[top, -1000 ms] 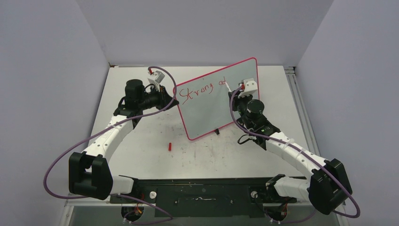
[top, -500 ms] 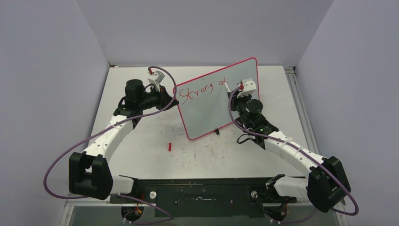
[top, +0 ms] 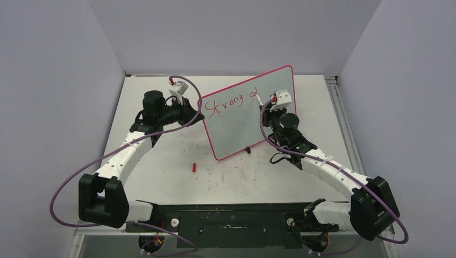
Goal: Write a sentence on the whiteboard
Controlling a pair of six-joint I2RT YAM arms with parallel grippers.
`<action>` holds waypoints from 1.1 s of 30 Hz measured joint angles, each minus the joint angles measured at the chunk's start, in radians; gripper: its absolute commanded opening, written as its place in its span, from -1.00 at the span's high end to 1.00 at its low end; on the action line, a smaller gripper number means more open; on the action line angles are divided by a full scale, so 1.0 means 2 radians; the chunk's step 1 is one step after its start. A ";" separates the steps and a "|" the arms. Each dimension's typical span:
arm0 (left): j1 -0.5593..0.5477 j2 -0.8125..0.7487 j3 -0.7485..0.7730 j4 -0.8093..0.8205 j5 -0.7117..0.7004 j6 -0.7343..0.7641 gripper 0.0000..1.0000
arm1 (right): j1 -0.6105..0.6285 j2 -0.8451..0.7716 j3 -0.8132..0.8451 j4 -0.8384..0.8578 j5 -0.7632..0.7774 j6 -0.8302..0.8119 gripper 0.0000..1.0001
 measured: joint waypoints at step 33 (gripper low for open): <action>0.000 -0.002 0.000 0.000 0.000 0.000 1.00 | 0.000 0.009 0.005 0.019 0.026 -0.009 0.89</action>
